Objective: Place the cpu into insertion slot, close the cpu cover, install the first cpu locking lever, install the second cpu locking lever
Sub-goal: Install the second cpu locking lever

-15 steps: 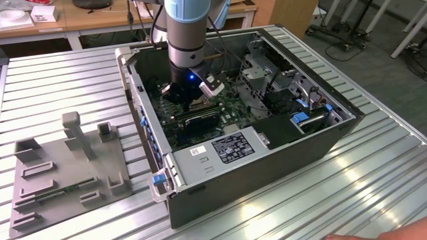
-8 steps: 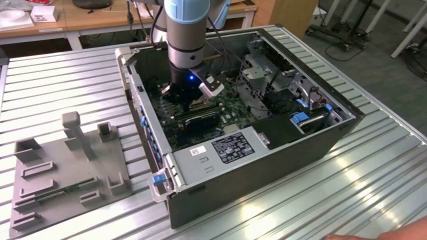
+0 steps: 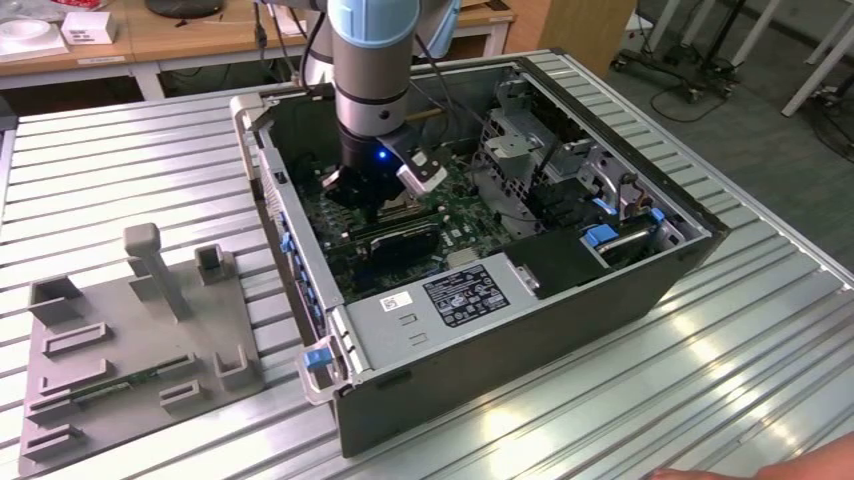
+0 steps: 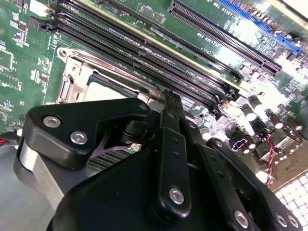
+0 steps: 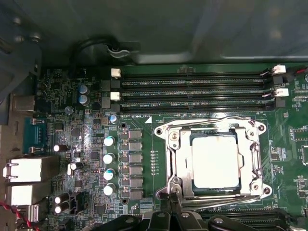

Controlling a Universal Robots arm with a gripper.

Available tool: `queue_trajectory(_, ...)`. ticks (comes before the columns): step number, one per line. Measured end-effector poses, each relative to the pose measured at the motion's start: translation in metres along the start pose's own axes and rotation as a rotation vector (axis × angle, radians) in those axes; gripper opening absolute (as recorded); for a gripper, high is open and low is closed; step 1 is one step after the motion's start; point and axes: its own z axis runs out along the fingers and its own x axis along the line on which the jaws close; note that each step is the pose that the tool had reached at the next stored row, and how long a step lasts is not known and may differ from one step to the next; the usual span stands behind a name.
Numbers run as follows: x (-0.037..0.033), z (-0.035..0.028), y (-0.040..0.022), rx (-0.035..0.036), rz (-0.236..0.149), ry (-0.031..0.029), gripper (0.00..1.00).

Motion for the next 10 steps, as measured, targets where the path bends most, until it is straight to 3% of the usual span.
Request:
queue_trajectory(6, 0.0004, 0.0014, 0.0000, -0.0066, 0.001, 0.0006, 0.11)
queue_trajectory(10, 0.0010, 0.0030, 0.0000, -0.0202, 0.001, 0.0003, 0.11)
